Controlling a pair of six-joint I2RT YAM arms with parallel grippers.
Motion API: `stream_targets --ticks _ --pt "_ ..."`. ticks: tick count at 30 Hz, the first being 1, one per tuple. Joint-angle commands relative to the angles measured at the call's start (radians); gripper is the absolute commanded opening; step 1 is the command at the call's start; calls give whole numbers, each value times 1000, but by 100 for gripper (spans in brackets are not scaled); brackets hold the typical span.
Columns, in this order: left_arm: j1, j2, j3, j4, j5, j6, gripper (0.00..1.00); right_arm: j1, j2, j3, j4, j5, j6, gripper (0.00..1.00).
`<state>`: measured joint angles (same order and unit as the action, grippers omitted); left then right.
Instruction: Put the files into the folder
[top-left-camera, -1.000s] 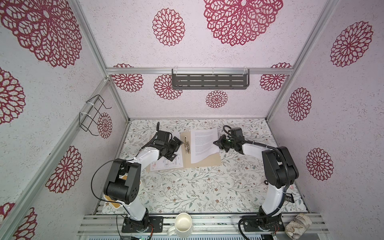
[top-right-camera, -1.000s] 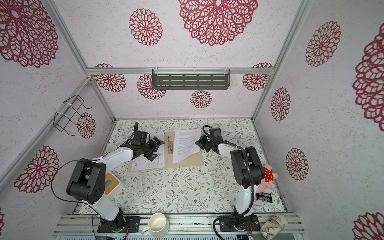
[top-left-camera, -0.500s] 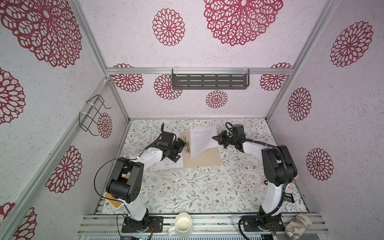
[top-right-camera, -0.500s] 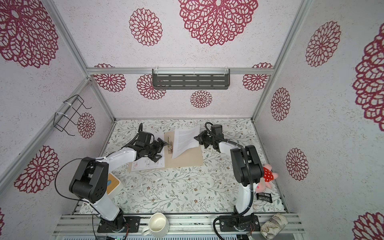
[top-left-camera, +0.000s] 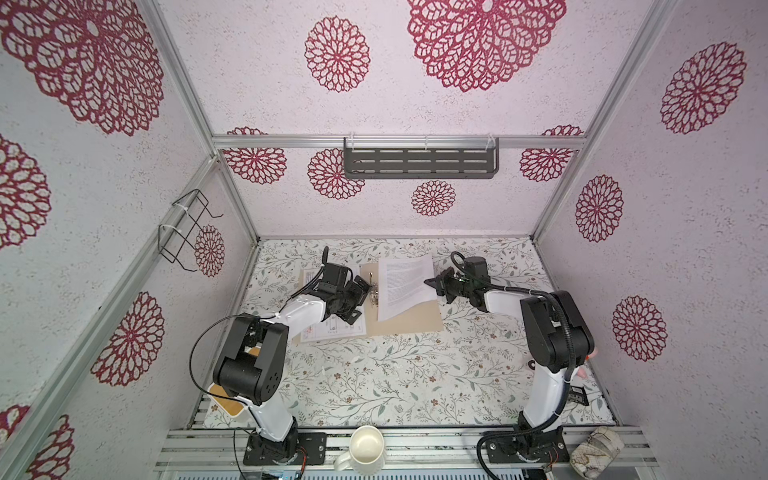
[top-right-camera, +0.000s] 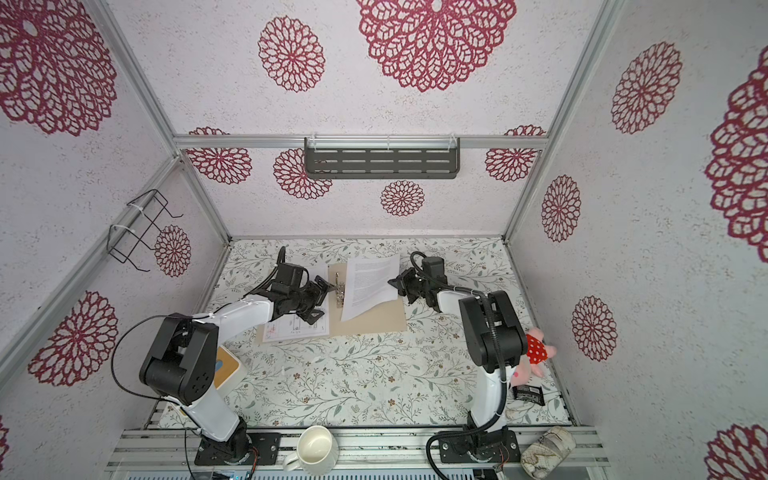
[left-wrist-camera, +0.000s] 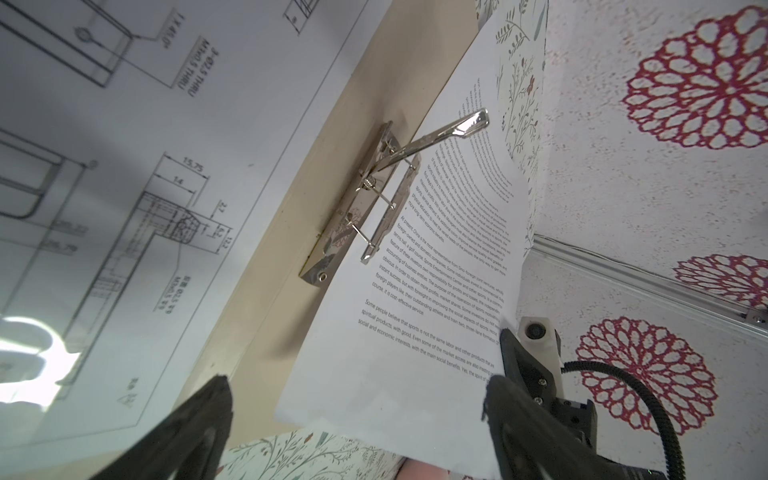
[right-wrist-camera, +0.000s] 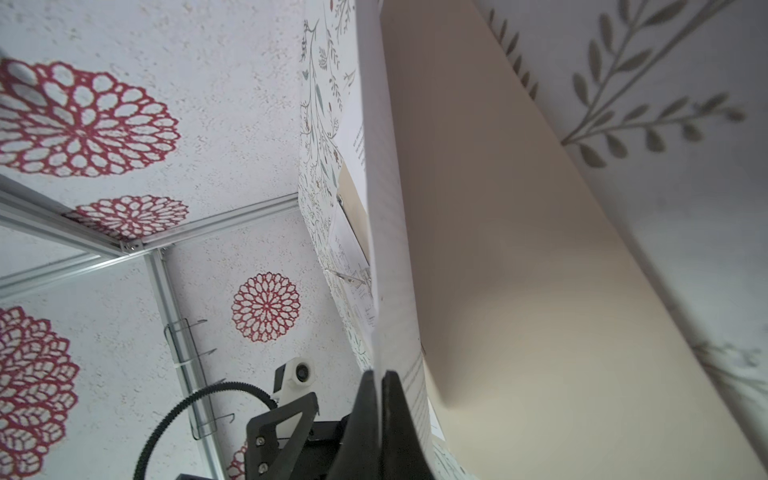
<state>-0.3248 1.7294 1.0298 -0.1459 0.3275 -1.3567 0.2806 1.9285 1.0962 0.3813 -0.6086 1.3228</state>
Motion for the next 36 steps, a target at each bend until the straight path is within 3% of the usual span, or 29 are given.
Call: stream_targets --ticks 1,6,17,36 --pt "-4 -10 -16 27 -1 -5 98 1 -3 -7 81 -41 -95 0" --pt "-3 -10 -17 31 0 -4 98 -1 55 -16 191 -116 -146 0" --pt "-2 -22 -28 31 -4 4 98 -11 52 -10 100 -96 -285 0" --pt "-2 -28 -33 27 -14 8 98 -11 -1 -96 88 -57 -293 0"
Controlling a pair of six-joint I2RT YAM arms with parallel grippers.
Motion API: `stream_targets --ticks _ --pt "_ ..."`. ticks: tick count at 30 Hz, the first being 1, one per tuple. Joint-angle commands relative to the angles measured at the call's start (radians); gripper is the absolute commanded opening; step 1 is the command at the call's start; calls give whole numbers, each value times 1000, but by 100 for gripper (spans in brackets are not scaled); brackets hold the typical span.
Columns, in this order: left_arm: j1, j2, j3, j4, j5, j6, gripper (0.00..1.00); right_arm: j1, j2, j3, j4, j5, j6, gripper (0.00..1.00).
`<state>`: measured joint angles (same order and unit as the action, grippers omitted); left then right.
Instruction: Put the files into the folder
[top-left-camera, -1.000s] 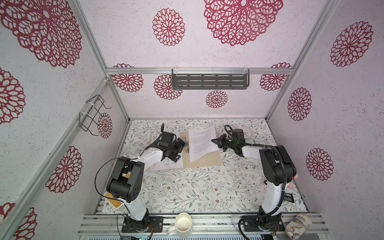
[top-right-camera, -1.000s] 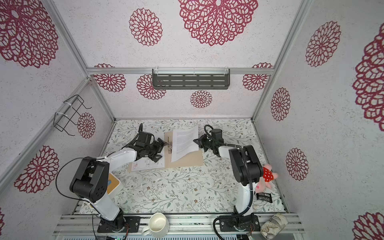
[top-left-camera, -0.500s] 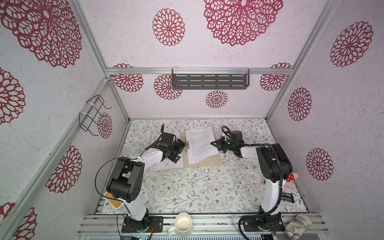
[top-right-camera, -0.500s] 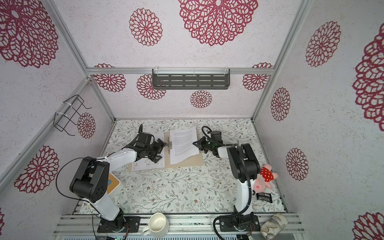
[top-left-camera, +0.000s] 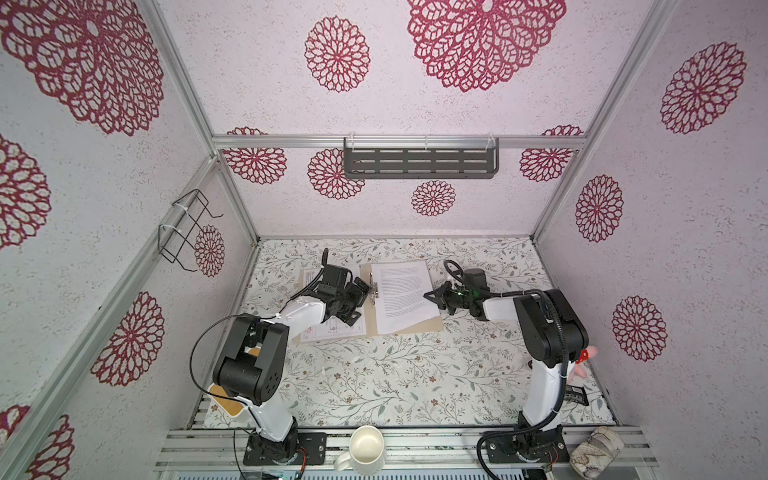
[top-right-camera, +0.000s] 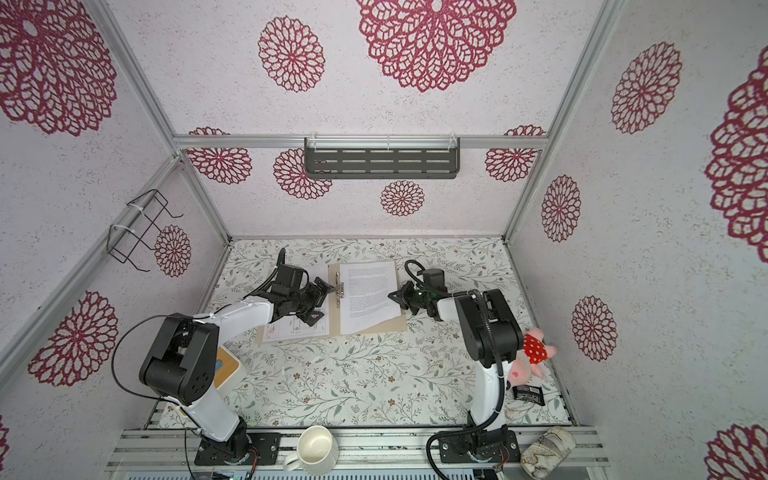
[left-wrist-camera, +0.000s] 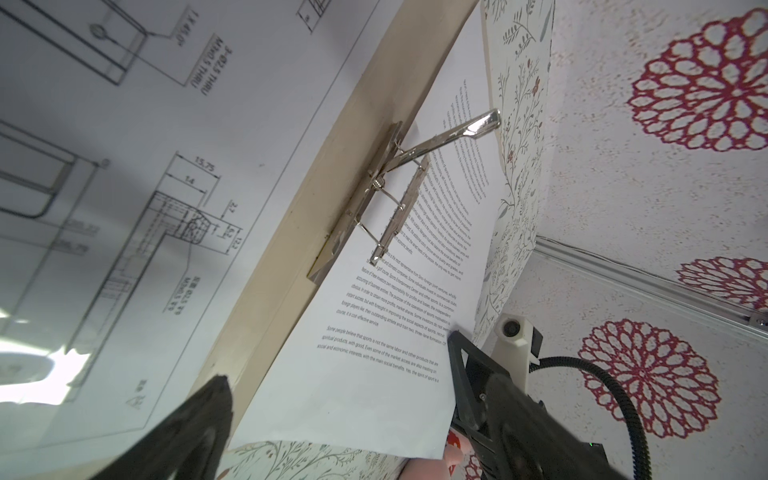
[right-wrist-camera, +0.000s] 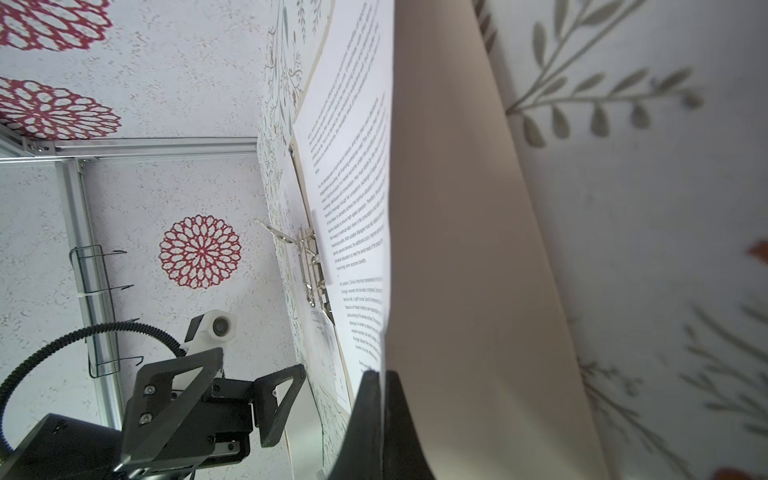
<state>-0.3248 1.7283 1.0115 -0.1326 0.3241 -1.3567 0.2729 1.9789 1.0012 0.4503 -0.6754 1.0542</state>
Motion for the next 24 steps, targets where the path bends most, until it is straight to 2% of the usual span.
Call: stream_targets --ticks 1,8,15,18,24 --pt "-2 -28 -16 14 -12 10 98 -5 -52 -3 19 14 -25 0" --pt "-2 -35 -25 16 -15 7 98 -4 -51 -8 10 20 -31 0" --pt "-2 -36 -25 18 -17 7 98 -3 -52 -12 6 19 -32 5" --pt "-3 -36 -26 19 -17 7 98 -3 -52 -6 -7 17 -39 9" --pt "-3 -44 -28 12 -26 8 99 -3 -59 2 -42 27 -55 24"
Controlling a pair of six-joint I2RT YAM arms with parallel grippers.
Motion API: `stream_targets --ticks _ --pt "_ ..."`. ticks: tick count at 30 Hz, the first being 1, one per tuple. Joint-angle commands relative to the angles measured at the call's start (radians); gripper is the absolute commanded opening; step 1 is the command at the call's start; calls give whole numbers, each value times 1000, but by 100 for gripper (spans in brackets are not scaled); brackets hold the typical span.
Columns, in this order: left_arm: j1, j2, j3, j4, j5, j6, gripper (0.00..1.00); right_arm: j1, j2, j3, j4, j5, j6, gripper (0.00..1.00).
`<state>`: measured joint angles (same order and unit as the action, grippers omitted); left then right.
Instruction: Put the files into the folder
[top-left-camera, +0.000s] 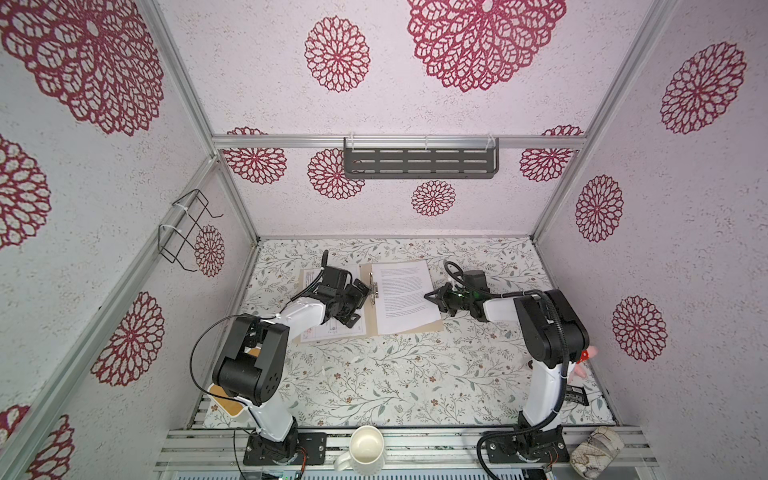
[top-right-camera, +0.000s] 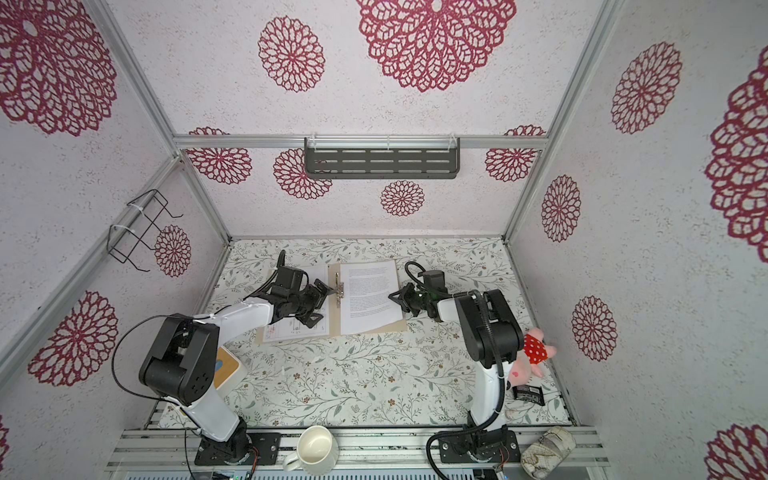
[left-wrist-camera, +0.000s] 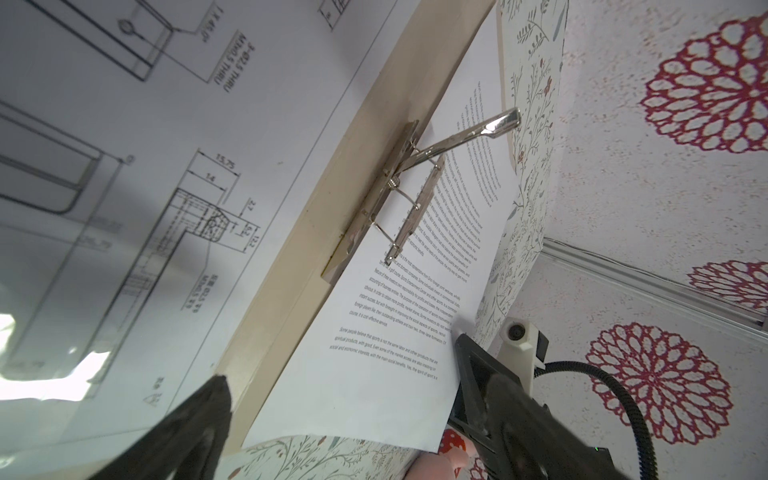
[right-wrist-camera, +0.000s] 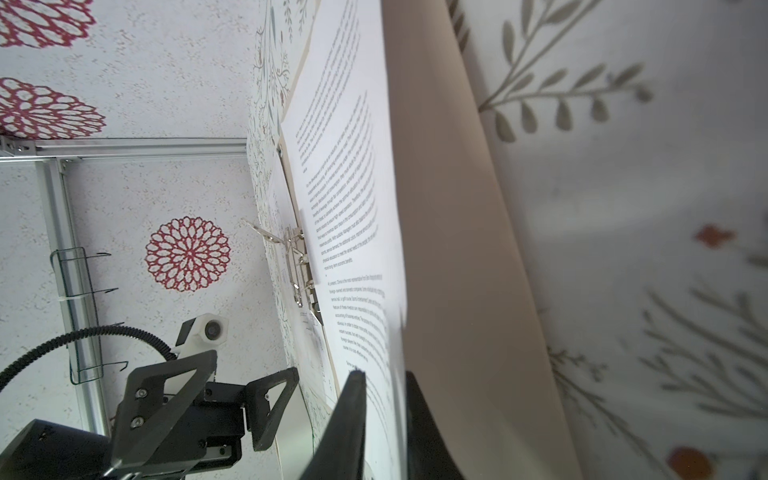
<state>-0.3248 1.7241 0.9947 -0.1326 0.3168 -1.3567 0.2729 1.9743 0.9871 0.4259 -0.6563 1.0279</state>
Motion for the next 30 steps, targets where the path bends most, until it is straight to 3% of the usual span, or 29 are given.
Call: stream_targets --ticks 1,9,20,30 --pt "-2 -41 -11 10 -20 8 100 -3 -54 16 -16 9 -28 26" --pt "-3 -44 -12 4 -25 8 99 -3 -64 34 -75 24 -51 41" --pt "-2 -52 0 -24 -37 15 98 -5 -74 102 -277 99 -132 52" --pt "14 -32 67 -92 -18 96 98 -5 -102 142 -414 191 -204 64"
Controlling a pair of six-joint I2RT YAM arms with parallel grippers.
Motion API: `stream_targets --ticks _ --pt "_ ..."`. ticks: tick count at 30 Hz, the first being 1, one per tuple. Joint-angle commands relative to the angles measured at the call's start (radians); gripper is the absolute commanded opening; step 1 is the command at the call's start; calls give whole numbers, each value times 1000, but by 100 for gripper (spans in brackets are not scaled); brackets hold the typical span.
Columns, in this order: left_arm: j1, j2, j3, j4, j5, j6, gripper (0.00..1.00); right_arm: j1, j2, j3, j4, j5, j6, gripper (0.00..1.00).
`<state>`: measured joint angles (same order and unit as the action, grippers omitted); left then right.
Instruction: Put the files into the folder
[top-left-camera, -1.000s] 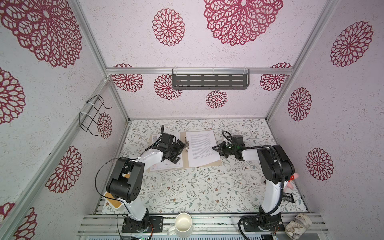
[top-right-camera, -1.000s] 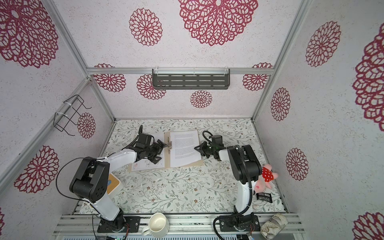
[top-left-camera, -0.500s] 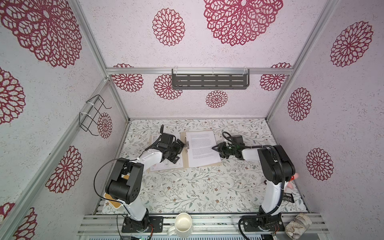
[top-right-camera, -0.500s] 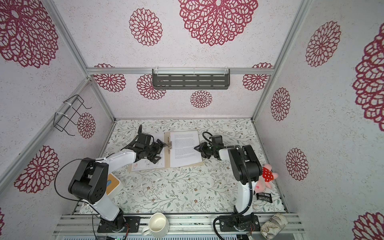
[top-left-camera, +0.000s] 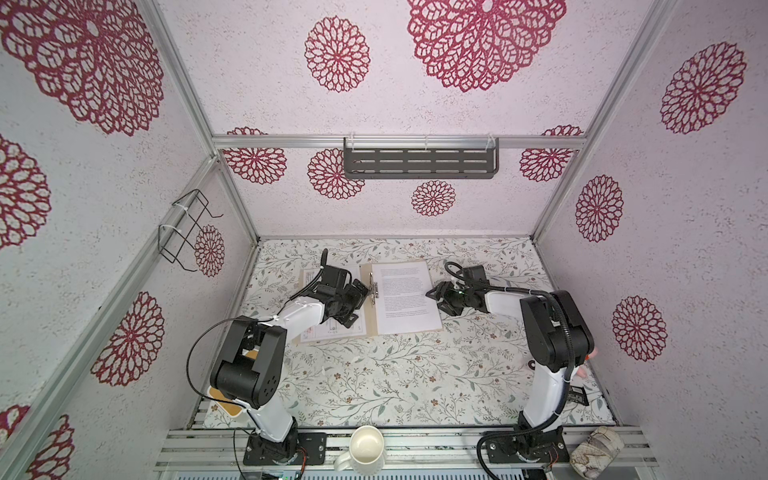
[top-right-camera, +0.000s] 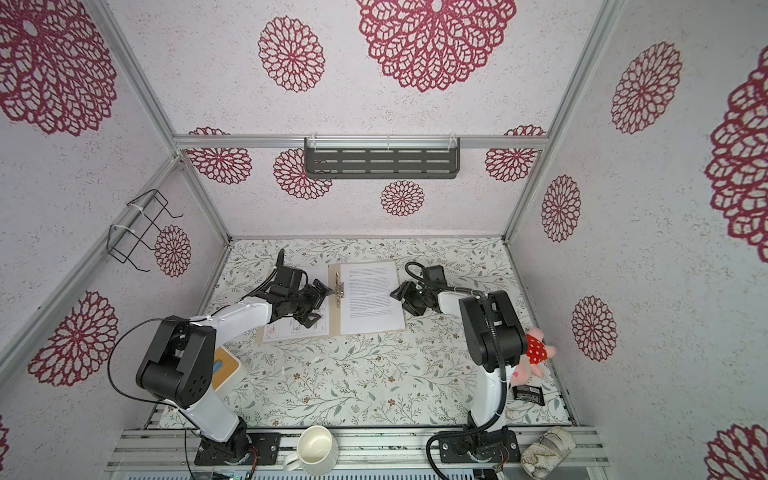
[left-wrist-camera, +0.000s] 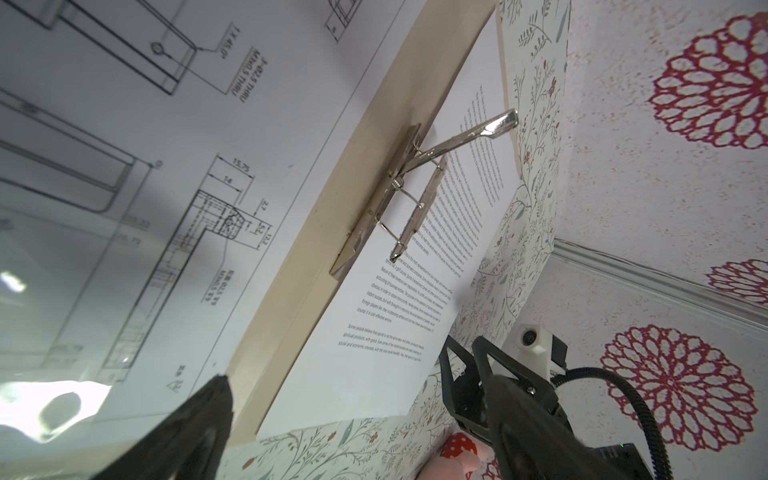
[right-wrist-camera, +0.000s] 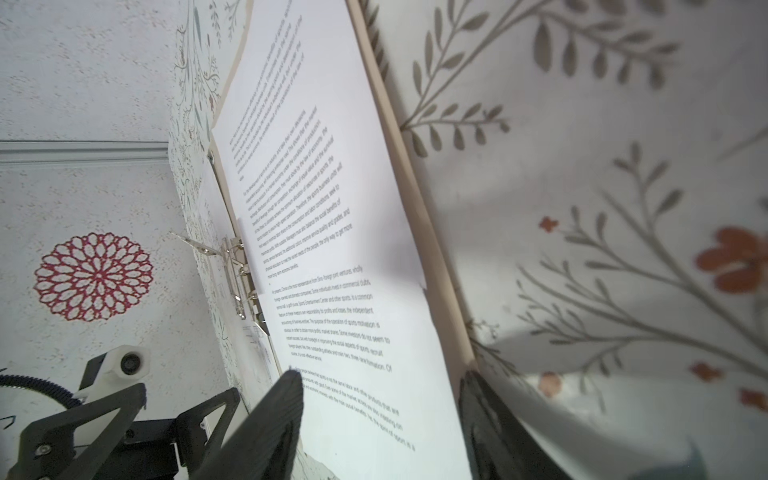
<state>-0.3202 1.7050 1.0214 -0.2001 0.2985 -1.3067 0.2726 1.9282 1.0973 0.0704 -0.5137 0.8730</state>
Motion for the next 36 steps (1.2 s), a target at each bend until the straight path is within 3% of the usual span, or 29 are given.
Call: stream_targets --ticks 1,11,22,30,36 --pt "17 -6 52 -29 7 59 98 -5 -59 37 -67 57 -54 65" --pt "81 105 197 -75 112 202 98 4 -85 34 -36 91 -65 67" --pt "162 344 457 -127 277 407 99 34 -112 -4 94 133 -28 67" --pt "196 488 602 -107 417 455 99 75 -101 -64 214 175 55 66" --pt "202 546 643 -16 494 426 97 102 -109 -92 232 227 79 65"
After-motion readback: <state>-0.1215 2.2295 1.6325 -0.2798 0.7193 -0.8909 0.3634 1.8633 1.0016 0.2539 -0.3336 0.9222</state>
